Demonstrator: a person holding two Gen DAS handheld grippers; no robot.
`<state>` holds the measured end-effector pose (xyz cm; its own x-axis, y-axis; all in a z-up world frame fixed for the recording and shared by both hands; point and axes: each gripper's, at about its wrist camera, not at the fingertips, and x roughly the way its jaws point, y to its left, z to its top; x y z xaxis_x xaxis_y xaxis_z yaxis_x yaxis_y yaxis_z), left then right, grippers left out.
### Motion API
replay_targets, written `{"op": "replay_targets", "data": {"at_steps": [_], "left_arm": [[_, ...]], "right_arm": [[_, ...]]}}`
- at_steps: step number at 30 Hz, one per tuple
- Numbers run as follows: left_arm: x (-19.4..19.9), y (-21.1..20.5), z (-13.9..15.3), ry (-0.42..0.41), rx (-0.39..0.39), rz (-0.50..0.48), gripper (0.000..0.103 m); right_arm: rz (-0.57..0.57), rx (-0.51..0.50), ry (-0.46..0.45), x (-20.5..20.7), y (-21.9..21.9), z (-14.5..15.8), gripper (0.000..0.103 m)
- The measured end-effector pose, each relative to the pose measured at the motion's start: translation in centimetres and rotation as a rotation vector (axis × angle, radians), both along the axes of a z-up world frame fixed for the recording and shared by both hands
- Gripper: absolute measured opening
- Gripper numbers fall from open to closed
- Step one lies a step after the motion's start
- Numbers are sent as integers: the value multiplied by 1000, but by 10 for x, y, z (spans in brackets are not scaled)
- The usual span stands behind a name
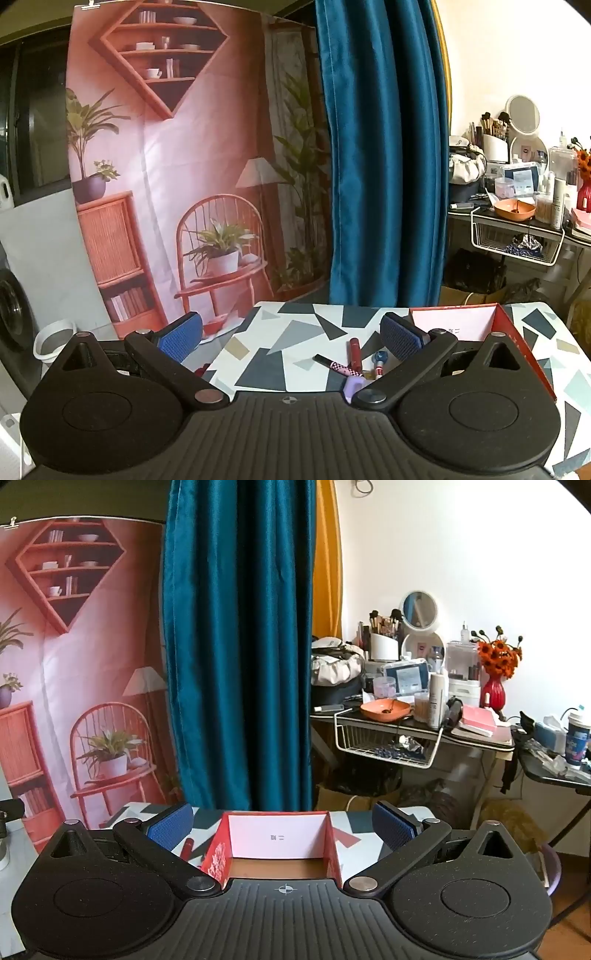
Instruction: Organize rigid objects
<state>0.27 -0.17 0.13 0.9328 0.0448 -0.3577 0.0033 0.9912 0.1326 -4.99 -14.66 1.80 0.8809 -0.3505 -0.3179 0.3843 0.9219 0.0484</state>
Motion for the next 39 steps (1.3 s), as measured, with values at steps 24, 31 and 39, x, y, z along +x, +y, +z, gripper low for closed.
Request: {"op": "replay_targets", "data": {"at_steps": [24, 31, 39], "left_arm": [[-4, 3, -4, -39, 15, 17, 103], [-5, 5, -3, -40, 12, 16, 103], [-4, 5, -2, -40, 12, 18, 103]], "right_arm": [[-14, -12, 16, 4, 0, 4, 103], [-16, -15, 18, 4, 0, 2, 103], [-15, -20, 22, 4, 1, 2, 103]]}}
